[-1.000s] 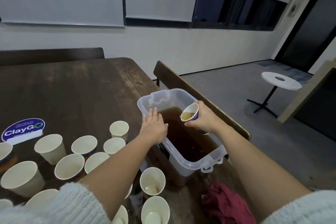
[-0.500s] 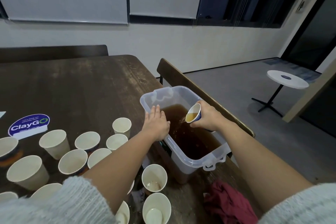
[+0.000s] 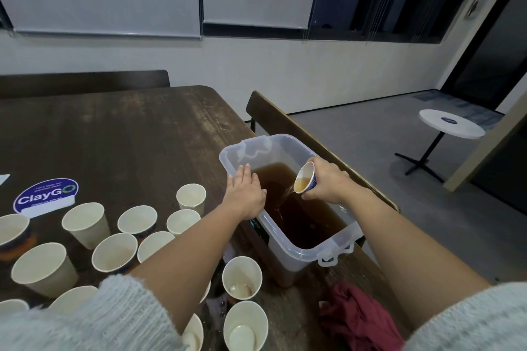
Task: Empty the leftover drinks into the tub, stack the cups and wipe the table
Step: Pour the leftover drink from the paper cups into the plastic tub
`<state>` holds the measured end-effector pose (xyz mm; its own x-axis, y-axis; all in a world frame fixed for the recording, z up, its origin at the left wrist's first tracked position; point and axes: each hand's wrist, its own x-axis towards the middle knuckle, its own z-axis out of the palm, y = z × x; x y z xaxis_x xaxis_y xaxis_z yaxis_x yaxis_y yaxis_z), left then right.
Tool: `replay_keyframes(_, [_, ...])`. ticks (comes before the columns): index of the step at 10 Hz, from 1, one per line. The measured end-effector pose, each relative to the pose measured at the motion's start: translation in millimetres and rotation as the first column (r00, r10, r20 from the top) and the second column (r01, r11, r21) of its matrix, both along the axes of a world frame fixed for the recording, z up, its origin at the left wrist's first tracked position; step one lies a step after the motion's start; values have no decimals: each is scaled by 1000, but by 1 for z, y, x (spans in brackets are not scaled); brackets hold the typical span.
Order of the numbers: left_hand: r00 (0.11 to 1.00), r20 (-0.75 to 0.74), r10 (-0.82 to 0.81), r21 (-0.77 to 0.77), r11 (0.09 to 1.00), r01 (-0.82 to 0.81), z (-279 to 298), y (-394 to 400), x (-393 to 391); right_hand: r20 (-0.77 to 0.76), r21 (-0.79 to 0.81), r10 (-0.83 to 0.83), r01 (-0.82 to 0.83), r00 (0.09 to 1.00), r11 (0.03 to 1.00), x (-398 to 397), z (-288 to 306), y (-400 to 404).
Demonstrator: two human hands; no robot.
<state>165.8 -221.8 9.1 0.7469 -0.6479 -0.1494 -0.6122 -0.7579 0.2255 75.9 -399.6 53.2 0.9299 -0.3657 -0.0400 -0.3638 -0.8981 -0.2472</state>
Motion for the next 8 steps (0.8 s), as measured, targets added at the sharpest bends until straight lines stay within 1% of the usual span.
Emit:
replay_keyframes(4, [1000, 4, 2, -1, 1000, -2, 0, 0, 0, -47, -151, 39, -46, 998, 987, 6, -3, -2])
replay_keyframes(8, [1000, -1, 1, -12, 1000, -1, 0, 1, 0, -98, -248, 68, -91, 993, 965, 9, 2, -1])
